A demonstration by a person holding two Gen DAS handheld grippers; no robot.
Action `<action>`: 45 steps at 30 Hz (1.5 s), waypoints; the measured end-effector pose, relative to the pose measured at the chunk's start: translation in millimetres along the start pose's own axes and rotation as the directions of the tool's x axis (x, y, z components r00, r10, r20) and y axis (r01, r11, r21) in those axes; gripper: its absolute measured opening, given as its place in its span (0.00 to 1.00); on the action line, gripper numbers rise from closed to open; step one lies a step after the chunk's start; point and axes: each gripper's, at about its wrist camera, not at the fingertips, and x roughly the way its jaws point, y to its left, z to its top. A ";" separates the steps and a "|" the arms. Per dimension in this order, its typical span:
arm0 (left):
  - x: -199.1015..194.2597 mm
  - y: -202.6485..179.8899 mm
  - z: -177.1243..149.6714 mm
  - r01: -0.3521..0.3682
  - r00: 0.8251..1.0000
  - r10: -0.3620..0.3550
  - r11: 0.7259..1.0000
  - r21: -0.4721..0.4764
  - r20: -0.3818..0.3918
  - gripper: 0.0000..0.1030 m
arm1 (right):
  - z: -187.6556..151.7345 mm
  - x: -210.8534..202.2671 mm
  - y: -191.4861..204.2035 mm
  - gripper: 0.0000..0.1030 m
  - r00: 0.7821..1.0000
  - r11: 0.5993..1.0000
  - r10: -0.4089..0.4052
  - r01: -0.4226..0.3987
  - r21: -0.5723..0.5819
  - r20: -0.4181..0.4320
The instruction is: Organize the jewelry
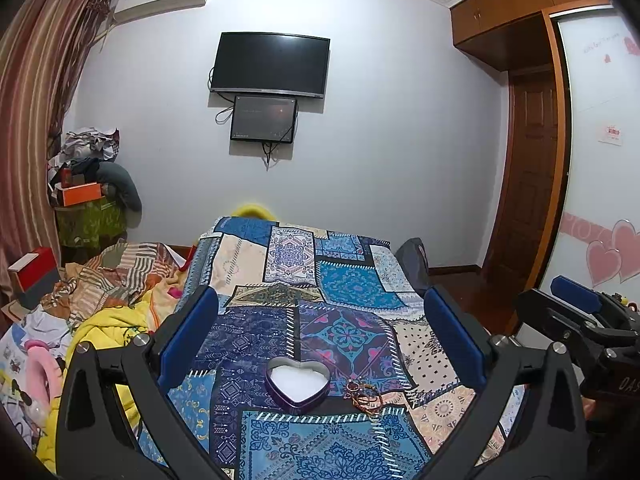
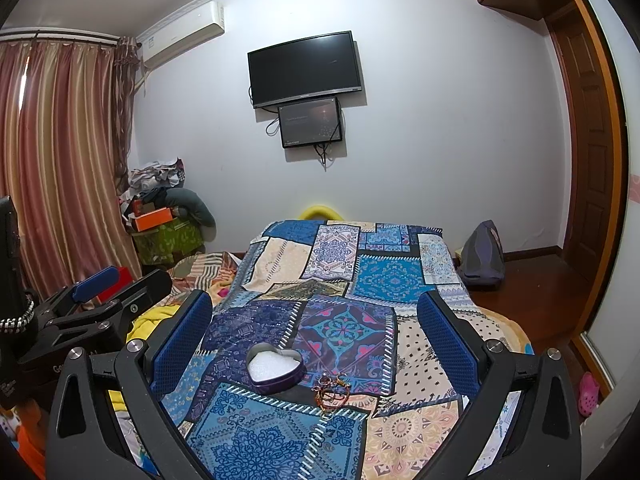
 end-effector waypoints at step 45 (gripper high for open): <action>4.3 -0.6 5.2 -0.023 1.000 0.023 1.000 -0.001 -0.016 1.00 | -8.0 8.0 -1.3 0.99 1.000 1.000 -0.004 0.004 0.009 -0.010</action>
